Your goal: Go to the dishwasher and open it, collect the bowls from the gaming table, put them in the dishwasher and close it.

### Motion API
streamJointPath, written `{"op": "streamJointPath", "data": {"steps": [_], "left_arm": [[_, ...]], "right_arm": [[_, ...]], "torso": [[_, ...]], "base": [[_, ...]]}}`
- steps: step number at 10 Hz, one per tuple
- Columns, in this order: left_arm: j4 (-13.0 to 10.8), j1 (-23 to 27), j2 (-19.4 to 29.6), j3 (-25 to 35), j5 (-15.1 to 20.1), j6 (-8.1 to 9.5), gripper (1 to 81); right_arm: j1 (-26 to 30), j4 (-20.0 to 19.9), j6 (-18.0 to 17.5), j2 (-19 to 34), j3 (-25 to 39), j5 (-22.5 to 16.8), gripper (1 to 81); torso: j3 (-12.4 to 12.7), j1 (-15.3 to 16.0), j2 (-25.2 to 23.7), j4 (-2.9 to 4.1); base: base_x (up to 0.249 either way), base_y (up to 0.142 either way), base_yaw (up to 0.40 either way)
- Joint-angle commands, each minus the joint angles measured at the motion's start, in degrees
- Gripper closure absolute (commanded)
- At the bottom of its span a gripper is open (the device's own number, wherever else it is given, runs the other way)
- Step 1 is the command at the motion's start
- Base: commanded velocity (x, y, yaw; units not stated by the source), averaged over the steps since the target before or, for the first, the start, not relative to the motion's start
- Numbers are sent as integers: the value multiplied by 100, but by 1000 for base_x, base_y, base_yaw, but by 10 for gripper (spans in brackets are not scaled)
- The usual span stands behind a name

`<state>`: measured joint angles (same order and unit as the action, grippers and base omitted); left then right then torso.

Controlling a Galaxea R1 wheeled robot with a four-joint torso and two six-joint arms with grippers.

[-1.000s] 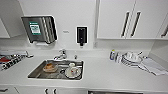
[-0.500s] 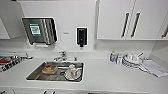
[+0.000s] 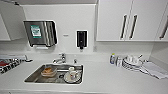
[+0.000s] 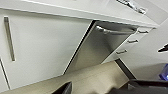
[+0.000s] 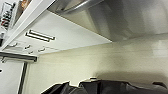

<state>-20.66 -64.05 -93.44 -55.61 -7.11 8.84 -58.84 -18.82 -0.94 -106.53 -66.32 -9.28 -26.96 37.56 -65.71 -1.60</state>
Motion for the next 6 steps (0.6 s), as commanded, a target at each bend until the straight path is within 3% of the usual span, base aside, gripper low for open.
{"op": "streamJointPath", "data": {"steps": [1, 3, 4, 6], "left_arm": [[-96, 415, 290, 15, 78, 101, 10], [-96, 415, 299, -11, 78, 136, 10], [-96, 415, 299, -20, 78, 153, 10], [-105, 510, 386, -3, 43, 222, 10]], "right_arm": [[745, -279, 6, 349, 199, -478, 10], [948, -402, 6, 410, 278, -601, 10], [992, -421, 6, 428, 313, -602, 10], [1097, -490, 6, 481, 375, -602, 10]], "torso": [[-527, 356, -551, 2], [-835, 573, -898, -6], [-485, 702, -1100, -6], [-717, 911, -1412, -6]], "base": [[0, 0, 0], [0, 0, 0], [0, 0, 0], [0, 0, 0]]}}
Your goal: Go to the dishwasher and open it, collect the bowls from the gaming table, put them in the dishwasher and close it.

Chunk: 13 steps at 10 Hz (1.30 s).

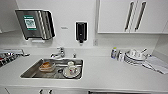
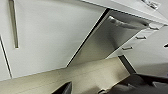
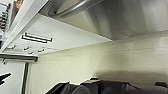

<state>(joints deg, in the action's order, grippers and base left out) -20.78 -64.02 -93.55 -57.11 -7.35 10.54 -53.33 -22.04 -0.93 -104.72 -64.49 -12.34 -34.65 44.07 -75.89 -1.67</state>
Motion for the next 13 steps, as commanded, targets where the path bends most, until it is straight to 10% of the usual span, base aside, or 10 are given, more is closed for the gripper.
{"op": "streamJointPath", "data": {"steps": [1, 7, 13], "left_arm": [[-84, 781, 442, 174, 102, 211, 10], [-84, 2196, 486, 701, 1482, 879, 10], [-154, 2425, 213, 903, 1210, 941, 10]], "right_arm": [[573, -178, 5, 299, 192, -296, 10], [582, -169, 5, 282, 148, -296, 10], [925, -529, -30, 18, -98, -489, 10]], "torso": [[2, 361, -558, -2], [-19, 773, -1244, -2], [-19, 890, -1451, -2]], "base": [[0, 0, 0], [0, 0, 0], [0, 0, 0]]}}
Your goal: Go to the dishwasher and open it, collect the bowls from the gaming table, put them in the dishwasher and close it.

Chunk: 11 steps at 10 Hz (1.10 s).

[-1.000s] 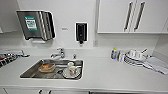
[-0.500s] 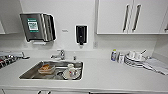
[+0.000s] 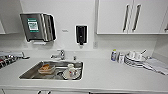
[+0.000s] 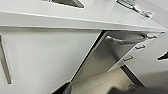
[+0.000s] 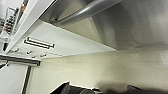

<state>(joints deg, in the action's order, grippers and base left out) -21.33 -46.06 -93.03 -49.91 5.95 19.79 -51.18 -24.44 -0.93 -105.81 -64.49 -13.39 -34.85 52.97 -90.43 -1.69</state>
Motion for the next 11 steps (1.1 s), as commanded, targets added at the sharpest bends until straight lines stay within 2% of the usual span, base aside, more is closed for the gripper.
{"op": "streamJointPath", "data": {"steps": [1, 4, 6, 7, 8, 11], "left_arm": [[-108, 707, 108, 174, -94, 17, 10], [-117, 936, -59, 165, -59, 8, 10], [-222, 945, -208, 174, -50, 8, 10], [-292, 953, -226, 165, -50, 8, 10], [-292, 945, -217, 166, -50, 8, 10], [-292, 953, -208, 139, -50, 8, 10]], "right_arm": [[840, -395, -39, 49, -221, -534, 10], [1227, -1186, -479, -188, -625, -929, 10], [1298, -1588, -1246, -354, -965, -947, 10], [1315, -1651, -1775, -451, -1195, -947, 10], [1386, -1626, -2103, -539, -1310, -947, 10], [1456, -1687, -2272, -813, -1504, -832, 10]], "torso": [[0, 0, 0, 0], [0, 2, 0, 0], [0, 2, 0, 0], [0, 2, 0, 0], [0, 2, 0, 0], [-2, 2, 0, 0]], "base": [[0, 0, 0], [0, 0, 0], [0, 0, 0], [0, 0, 0], [0, 0, 0], [0, 0, 0]]}}
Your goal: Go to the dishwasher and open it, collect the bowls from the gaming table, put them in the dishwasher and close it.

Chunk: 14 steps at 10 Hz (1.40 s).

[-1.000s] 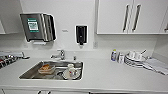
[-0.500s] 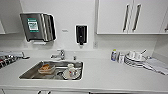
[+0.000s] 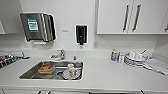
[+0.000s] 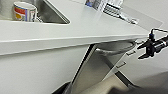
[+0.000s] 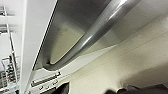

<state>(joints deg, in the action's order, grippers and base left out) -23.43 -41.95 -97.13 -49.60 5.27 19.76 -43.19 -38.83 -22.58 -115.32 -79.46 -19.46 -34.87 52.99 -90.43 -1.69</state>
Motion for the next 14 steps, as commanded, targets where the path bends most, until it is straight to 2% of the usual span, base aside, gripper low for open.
{"op": "streamJointPath", "data": {"steps": [1, 4, 6, 10, 14], "left_arm": [[-92, 534, 202, 100, 18, 10, 10], [-92, 534, 211, 91, 18, 10, 10], [-91, 534, 202, 82, 18, 10, 10], [-92, 525, 194, 74, 18, 1, 10], [-83, 508, 167, 21, 18, 1, 10]], "right_arm": [[614, -380, -326, 86, -60, -67, 10], [376, -757, -949, 173, -7, 538, 10], [376, -1160, -1240, 287, -24, 696, 10], [640, -1592, -1337, 166, -296, 794, 10], [517, -1628, -1337, -310, -912, 785, 10]], "torso": [[0, 0, 0, 0], [0, 0, 0, 0], [0, 0, 0, 0], [0, 0, 0, 0], [0, 0, 0, 0]], "base": [[0, 0, 0], [0, 0, 0], [0, 0, 0], [0, 0, 0], [0, 0, 0]]}}
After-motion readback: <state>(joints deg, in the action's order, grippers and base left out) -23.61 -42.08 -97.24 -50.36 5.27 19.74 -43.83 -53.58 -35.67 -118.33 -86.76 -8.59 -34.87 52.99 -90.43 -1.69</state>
